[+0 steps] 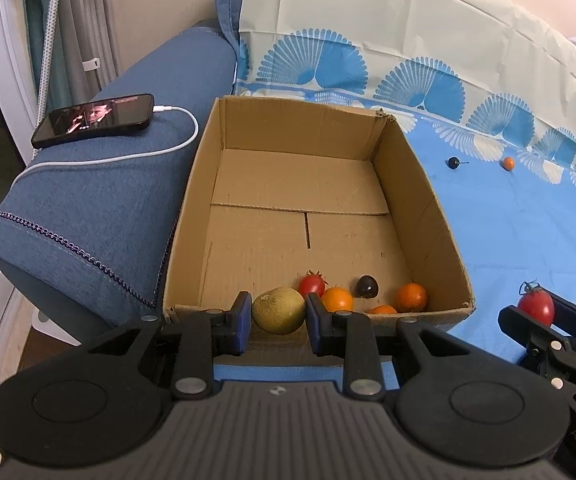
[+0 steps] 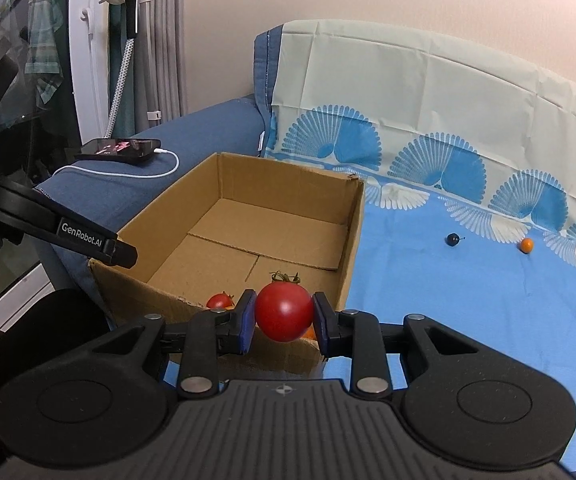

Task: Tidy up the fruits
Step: 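Carry the red cherry tomato and yellow fruit in both grippers over the box, then open the right gripper over the box while the left gripper releases the yellow fruit, then lift both open grippers up from the box and move back, then grasp the small orange with the right gripper while the left gripper grasps the dark cherry, then carry the small orange and dark cherry in both grippers over the box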

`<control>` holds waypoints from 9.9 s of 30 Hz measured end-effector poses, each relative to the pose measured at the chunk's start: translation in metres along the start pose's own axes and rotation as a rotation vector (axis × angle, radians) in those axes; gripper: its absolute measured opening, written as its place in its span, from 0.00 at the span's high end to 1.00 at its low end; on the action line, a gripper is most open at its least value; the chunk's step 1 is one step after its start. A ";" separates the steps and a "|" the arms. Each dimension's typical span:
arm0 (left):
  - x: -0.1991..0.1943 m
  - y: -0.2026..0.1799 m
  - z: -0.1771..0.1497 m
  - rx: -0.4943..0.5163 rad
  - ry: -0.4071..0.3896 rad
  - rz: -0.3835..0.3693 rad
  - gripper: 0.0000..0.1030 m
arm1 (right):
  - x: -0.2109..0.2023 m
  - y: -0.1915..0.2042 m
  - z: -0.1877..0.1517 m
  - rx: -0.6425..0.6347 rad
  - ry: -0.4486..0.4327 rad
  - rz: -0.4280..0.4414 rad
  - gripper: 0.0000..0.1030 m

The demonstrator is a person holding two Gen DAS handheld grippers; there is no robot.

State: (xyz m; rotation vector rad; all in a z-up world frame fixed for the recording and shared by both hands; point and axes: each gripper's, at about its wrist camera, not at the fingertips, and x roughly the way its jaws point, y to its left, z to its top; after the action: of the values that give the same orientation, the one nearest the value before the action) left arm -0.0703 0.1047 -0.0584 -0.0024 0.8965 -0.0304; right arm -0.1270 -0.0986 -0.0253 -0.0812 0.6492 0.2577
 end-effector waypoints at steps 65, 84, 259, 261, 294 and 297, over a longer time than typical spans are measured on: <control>0.017 -0.014 -0.022 0.074 -0.001 0.170 0.00 | 0.023 -0.002 0.006 0.029 0.063 -0.005 0.05; -0.053 -0.026 -0.038 0.059 -0.146 0.196 0.00 | -0.054 0.011 0.000 -0.032 -0.125 0.008 0.01; 0.044 0.003 0.083 -0.030 -0.008 -0.029 0.75 | 0.083 0.002 0.050 0.049 0.018 0.018 0.62; 0.050 0.003 0.084 -0.027 0.001 -0.026 0.75 | 0.088 0.001 0.050 0.049 0.029 0.020 0.62; 0.161 -0.005 0.076 0.057 0.211 0.030 0.75 | 0.186 -0.018 0.029 0.064 0.201 0.027 0.62; 0.166 -0.005 0.075 0.059 0.222 0.031 0.75 | 0.189 -0.018 0.028 0.064 0.206 0.027 0.62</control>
State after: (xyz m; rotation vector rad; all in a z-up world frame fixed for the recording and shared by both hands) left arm 0.0920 0.0945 -0.1410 0.0715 1.1171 -0.0285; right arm 0.0389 -0.0712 -0.1180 -0.0377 0.8634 0.2568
